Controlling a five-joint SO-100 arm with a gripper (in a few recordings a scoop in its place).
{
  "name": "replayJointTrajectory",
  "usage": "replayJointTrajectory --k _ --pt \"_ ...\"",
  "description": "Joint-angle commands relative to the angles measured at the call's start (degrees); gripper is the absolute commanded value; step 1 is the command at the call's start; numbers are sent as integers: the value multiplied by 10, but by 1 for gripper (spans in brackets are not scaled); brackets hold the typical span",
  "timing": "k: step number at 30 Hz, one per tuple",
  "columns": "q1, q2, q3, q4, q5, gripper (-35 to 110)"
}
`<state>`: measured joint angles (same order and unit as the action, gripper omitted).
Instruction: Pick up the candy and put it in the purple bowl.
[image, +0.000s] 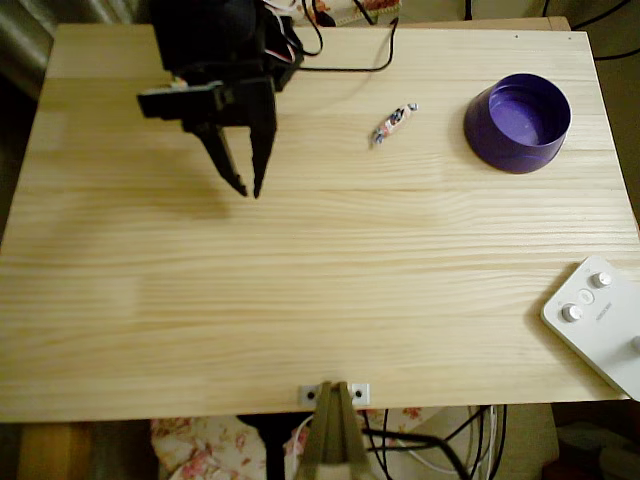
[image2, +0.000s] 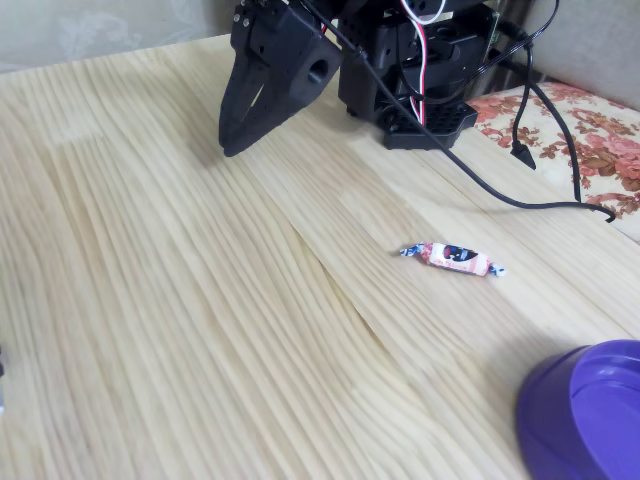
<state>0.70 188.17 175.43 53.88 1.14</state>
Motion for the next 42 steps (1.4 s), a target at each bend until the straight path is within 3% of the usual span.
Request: replayJointTrajectory --k 1,26,42 --pt "-5 9 -14 11 -7 0" --pt "-25 9 -27 11 -6 0" --pt "-171 9 -156 53 -20 -1"
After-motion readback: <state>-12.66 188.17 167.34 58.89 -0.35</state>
